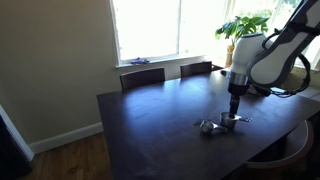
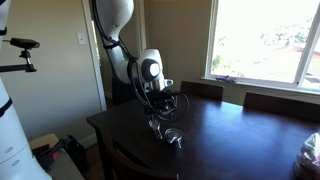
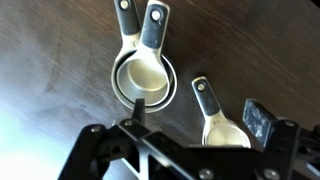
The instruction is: Separate the pots
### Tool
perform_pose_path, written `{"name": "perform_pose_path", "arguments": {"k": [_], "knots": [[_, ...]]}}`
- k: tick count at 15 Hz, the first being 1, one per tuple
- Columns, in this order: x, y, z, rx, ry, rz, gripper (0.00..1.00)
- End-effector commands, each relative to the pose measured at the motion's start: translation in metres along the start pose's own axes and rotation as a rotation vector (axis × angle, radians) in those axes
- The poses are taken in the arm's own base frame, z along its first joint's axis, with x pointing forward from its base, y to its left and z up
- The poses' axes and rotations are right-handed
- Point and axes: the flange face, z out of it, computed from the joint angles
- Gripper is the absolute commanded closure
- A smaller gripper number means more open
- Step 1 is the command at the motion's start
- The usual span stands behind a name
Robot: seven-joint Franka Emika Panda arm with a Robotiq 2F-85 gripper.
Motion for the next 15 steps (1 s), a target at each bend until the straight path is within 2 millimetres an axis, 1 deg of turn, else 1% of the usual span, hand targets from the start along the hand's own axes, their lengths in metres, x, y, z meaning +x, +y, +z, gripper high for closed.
{"name": "perform_pose_path", "arguments": {"k": [1, 2, 4, 7, 11, 15], "knots": [[-0.026, 0.02, -0.023, -0.011, -0.079, 0.143, 0.0], [-0.031, 0.026, -0.023, -0.011, -0.102, 0.174, 0.0], [-0.036, 0.037, -0.018, -0.003, -0.153, 0.242, 0.0], [-0.038, 0.042, -0.006, 0.027, -0.205, 0.318, 0.0], [-0.032, 0.046, 0.012, 0.053, -0.247, 0.419, 0.0], [-0.018, 0.048, 0.036, 0.075, -0.236, 0.451, 0.0]]}}
